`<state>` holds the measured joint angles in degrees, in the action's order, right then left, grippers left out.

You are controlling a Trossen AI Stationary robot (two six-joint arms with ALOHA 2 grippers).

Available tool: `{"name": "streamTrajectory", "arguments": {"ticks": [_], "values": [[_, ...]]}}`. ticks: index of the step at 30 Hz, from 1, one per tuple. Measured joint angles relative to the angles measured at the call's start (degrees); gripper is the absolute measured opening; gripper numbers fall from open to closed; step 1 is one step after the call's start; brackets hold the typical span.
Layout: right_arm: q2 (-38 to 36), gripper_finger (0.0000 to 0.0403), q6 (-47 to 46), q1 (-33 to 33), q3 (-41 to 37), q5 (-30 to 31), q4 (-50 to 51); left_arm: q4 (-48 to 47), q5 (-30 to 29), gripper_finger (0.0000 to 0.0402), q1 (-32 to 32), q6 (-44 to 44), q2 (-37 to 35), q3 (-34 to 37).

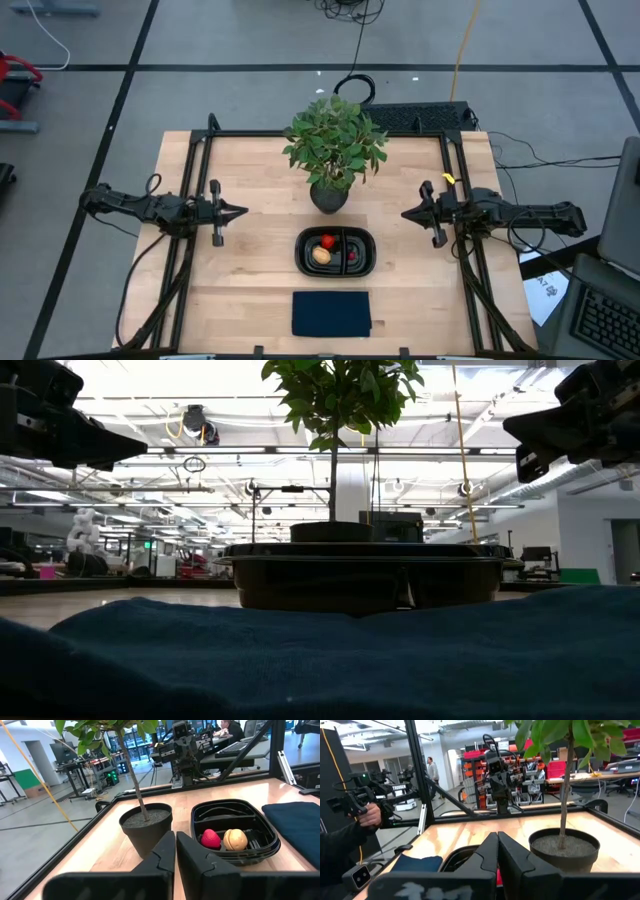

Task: Pick and placing Produce into tupperware
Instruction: Return to Home Position

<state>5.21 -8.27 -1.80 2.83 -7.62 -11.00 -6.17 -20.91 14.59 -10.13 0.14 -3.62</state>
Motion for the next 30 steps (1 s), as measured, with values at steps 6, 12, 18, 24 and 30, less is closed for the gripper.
{"name": "streamTrajectory", "arguments": {"ticks": [6,12,18,24,30], "values": [[0.0,0.0,1.0,0.0,0.0,0.0,-1.2,0.0,0.0,0.0002,0.0,0.2,0.0,0.0],[0.0,0.0,-0.4,0.0,0.0,0.0,-1.0,0.0,0.0,0.0021,0.0,0.2,0.0,0.0],[0.0,0.0,-0.4,0.0,0.0,0.0,-1.0,0.0,0.0,0.0032,0.0,0.1,0.0,0.0],[0.0,0.0,-0.4,0.0,0.0,0.0,-1.0,0.0,0.0,0.0033,0.0,0.1,0.0,0.0],[0.0,0.0,-0.5,0.0,0.0,0.0,-0.9,0.0,0.0,0.0031,0.0,0.1,0.0,0.0]]}}
